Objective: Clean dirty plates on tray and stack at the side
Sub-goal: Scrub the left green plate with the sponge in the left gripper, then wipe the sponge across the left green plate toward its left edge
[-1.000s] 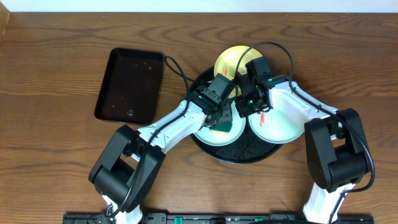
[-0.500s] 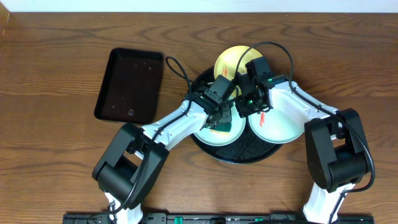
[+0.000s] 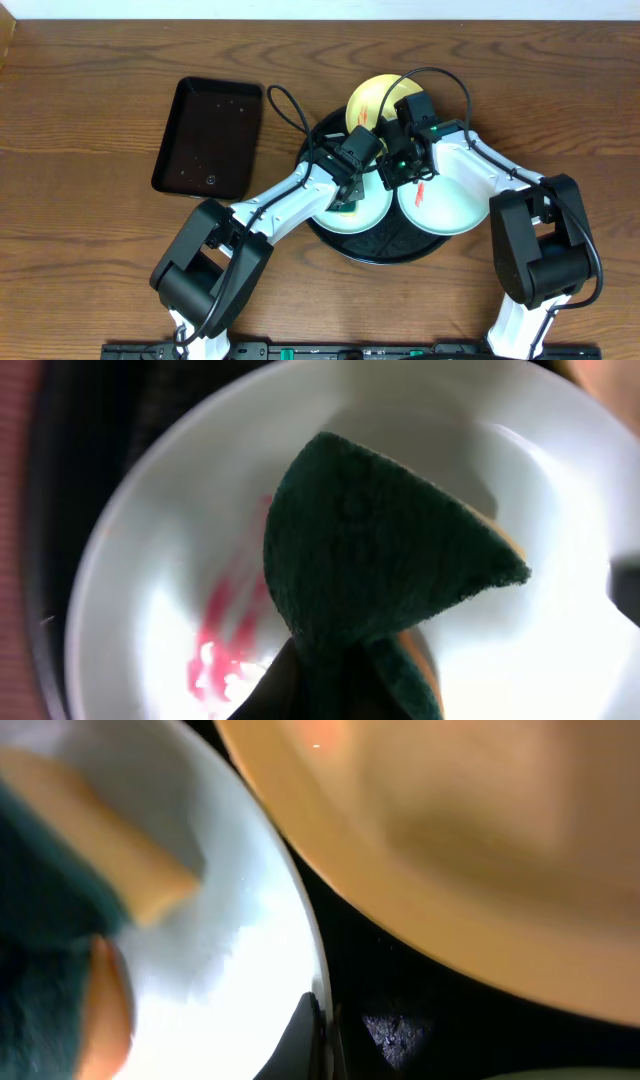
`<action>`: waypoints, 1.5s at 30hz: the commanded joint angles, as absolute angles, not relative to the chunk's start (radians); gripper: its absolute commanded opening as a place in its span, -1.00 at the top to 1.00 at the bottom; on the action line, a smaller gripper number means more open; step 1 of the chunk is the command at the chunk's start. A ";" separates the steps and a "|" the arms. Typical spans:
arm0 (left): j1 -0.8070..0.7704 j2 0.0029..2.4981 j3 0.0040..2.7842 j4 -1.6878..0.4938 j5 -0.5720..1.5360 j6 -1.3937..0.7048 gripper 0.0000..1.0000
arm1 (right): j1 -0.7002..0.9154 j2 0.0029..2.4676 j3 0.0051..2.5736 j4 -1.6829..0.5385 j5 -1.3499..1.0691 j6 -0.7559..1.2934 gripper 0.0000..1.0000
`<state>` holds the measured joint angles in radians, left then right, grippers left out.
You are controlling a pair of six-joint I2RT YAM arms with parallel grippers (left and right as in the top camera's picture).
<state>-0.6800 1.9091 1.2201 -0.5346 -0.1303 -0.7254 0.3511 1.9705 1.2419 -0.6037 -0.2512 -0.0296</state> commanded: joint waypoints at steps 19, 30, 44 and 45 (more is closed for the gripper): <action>-0.612 1.810 1.245 -0.533 -0.499 -0.636 0.85 | 0.355 1.990 1.242 -0.618 -0.213 -0.032 0.98; -0.614 1.813 1.232 -0.370 0.047 -0.658 0.85 | 0.355 1.990 1.242 -0.616 -0.214 -0.031 0.98; -0.612 1.941 1.198 -0.383 0.044 -0.743 0.85 | 0.355 1.990 1.242 -0.616 -0.213 -0.032 0.98; -0.612 1.944 1.197 -0.388 0.043 -0.743 0.85 | 0.355 1.990 1.242 -0.617 -0.214 -0.032 0.98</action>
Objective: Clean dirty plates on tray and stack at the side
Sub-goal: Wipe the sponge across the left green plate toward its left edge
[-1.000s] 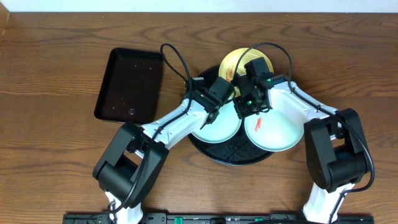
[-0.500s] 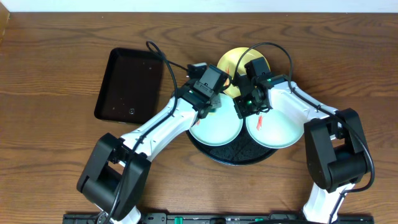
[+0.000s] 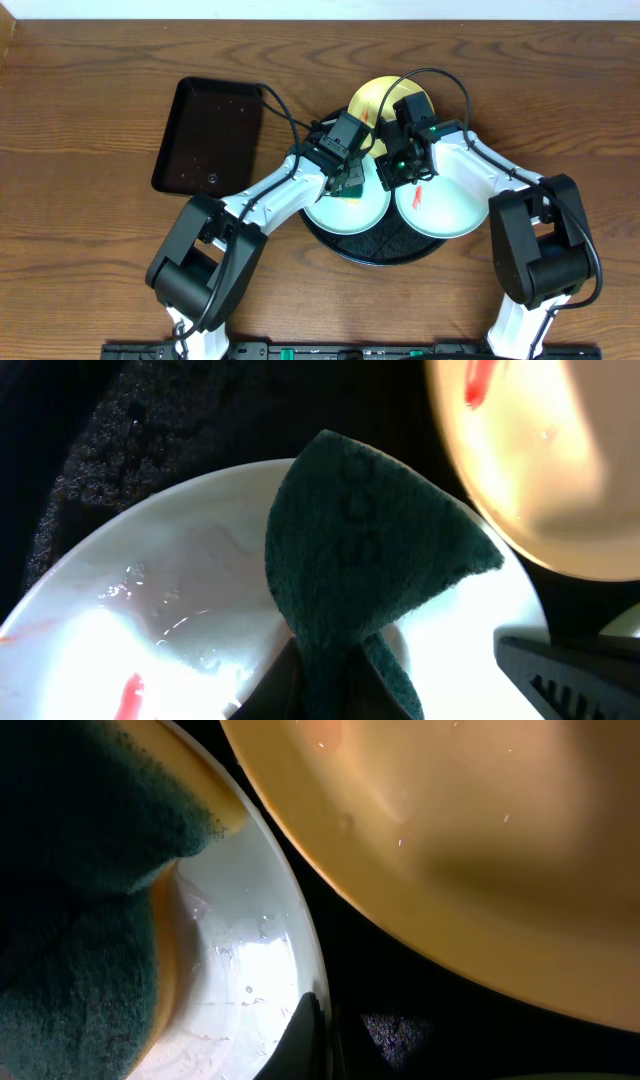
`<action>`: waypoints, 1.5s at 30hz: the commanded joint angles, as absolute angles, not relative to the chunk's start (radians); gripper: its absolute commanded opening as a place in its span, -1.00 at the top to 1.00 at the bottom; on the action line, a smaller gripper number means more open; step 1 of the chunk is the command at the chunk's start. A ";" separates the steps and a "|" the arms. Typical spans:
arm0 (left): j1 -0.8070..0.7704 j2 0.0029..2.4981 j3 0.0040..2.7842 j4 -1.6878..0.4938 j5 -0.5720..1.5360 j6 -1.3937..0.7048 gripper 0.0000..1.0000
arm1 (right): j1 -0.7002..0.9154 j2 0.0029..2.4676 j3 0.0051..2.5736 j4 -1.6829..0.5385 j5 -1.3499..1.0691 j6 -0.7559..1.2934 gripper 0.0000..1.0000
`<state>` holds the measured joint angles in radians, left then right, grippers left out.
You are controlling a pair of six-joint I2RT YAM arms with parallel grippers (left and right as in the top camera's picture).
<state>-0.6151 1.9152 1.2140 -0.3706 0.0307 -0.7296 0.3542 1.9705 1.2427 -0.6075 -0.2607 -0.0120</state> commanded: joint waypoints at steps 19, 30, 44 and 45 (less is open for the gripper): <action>-0.609 1.945 1.197 -0.587 -0.221 -0.787 0.85 | 0.355 1.990 1.242 -0.618 -0.213 -0.031 0.98; -0.521 1.778 1.197 -0.592 -0.218 -0.787 0.85 | 0.355 1.990 1.242 -0.622 -0.213 -0.031 0.97; -0.496 1.807 1.196 -0.511 0.232 -0.765 0.85 | 0.355 1.990 1.242 -0.614 -0.213 -0.031 0.98; -0.496 1.813 1.196 -0.499 0.261 -0.755 0.85 | 0.355 1.990 1.242 -0.614 -0.214 -0.031 0.98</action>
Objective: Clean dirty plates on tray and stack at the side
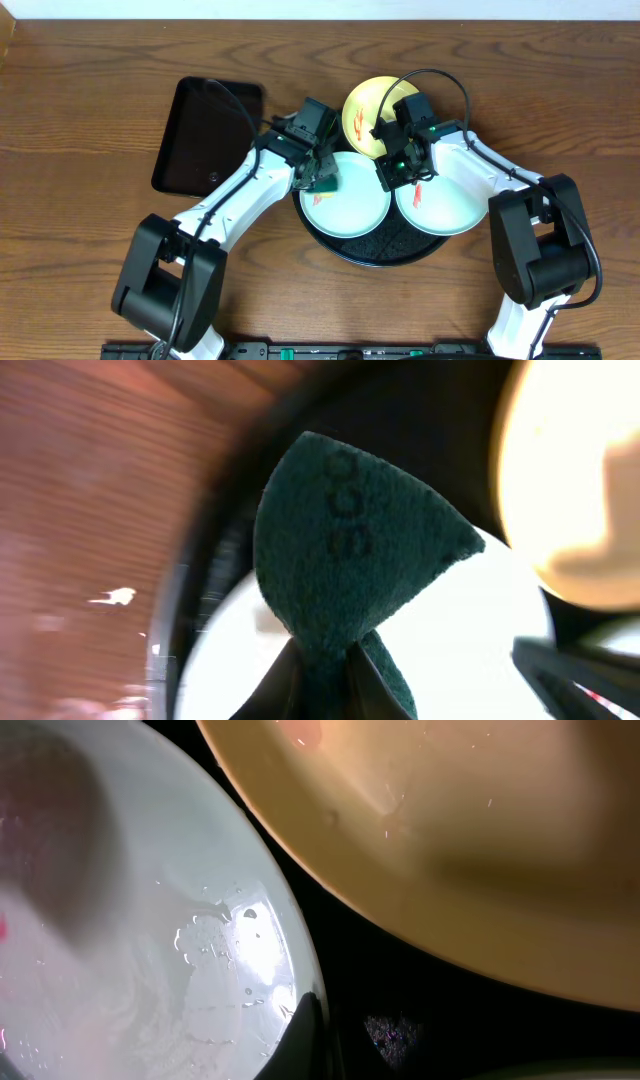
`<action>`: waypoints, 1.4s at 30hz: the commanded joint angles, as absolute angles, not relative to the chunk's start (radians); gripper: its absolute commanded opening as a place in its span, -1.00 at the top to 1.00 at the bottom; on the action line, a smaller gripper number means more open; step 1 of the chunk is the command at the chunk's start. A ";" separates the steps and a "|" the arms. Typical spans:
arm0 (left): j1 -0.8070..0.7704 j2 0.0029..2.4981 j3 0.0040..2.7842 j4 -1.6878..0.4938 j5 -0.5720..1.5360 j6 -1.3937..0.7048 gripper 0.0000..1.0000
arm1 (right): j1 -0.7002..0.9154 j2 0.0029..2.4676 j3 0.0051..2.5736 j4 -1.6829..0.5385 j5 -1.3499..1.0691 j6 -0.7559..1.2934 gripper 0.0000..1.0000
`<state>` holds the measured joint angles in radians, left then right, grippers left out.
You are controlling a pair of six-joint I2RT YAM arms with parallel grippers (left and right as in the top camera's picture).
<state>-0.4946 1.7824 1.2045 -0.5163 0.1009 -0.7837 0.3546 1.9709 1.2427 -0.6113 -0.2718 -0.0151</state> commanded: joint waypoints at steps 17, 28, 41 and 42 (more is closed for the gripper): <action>-0.453 1.883 1.082 -0.432 0.374 -0.715 0.85 | 0.355 1.990 1.242 -0.617 -0.213 -0.032 0.98; -0.392 1.883 0.913 -0.281 0.196 -0.712 0.85 | 0.355 1.990 1.242 -0.619 -0.213 -0.032 0.98; -0.356 1.852 0.947 -0.309 -0.043 -0.666 0.85 | 0.355 1.990 1.242 -0.620 -0.213 -0.032 0.97; -0.356 1.839 0.948 -0.309 -0.076 -0.665 0.85 | 0.355 1.990 1.242 -0.620 -0.213 -0.032 0.98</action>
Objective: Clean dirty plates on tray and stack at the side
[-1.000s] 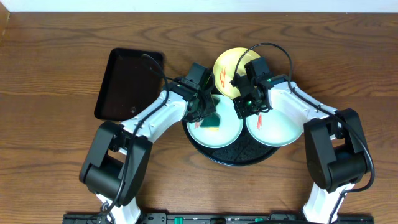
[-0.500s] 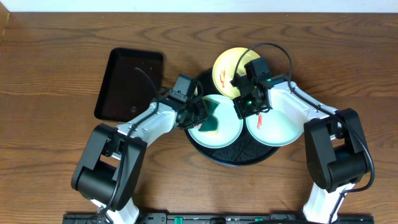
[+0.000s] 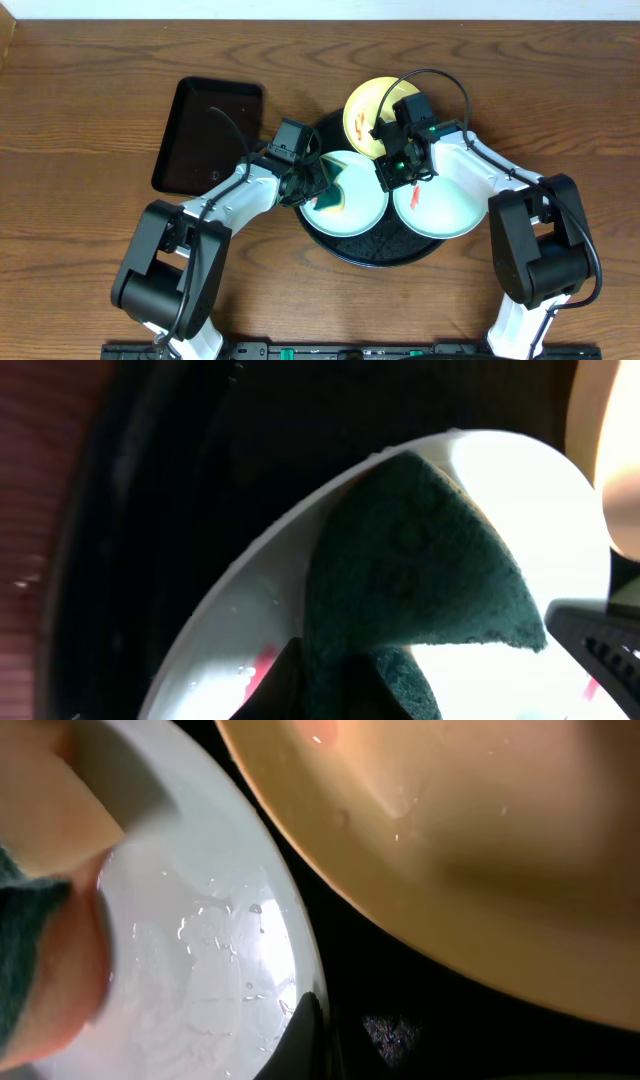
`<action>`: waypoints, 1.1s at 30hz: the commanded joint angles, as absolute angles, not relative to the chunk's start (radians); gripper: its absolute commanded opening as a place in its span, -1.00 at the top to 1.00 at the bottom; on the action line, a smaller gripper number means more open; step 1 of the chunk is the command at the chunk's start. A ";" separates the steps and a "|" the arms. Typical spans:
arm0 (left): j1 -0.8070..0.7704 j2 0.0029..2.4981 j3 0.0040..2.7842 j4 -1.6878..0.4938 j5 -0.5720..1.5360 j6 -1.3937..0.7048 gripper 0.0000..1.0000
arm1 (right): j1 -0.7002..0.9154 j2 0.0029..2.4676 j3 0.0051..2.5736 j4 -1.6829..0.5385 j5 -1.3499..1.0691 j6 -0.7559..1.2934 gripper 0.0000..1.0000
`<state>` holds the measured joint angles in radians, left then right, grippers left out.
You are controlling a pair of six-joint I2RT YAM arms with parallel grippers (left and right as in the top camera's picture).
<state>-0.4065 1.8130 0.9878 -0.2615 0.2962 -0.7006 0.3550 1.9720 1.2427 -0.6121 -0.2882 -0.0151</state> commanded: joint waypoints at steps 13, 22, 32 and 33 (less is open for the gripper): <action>-0.357 1.591 0.948 -0.287 -0.269 -0.614 0.85 | 0.355 1.990 1.242 -0.620 -0.213 -0.032 0.97; -0.360 1.550 0.947 -0.172 0.195 -0.639 0.85 | 0.355 1.990 1.242 -0.617 -0.213 -0.031 0.98; -0.425 1.658 0.946 -0.170 0.355 -0.682 0.85 | 0.355 1.990 1.242 -0.616 -0.214 -0.031 0.98; -0.432 1.679 0.946 -0.169 0.355 -0.693 0.85 | 0.355 1.990 1.242 -0.616 -0.213 -0.031 0.97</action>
<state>-0.4114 1.6295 0.9539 -0.1741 0.2993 -0.6621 0.3546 1.9728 1.2430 -0.6113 -0.2821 -0.0135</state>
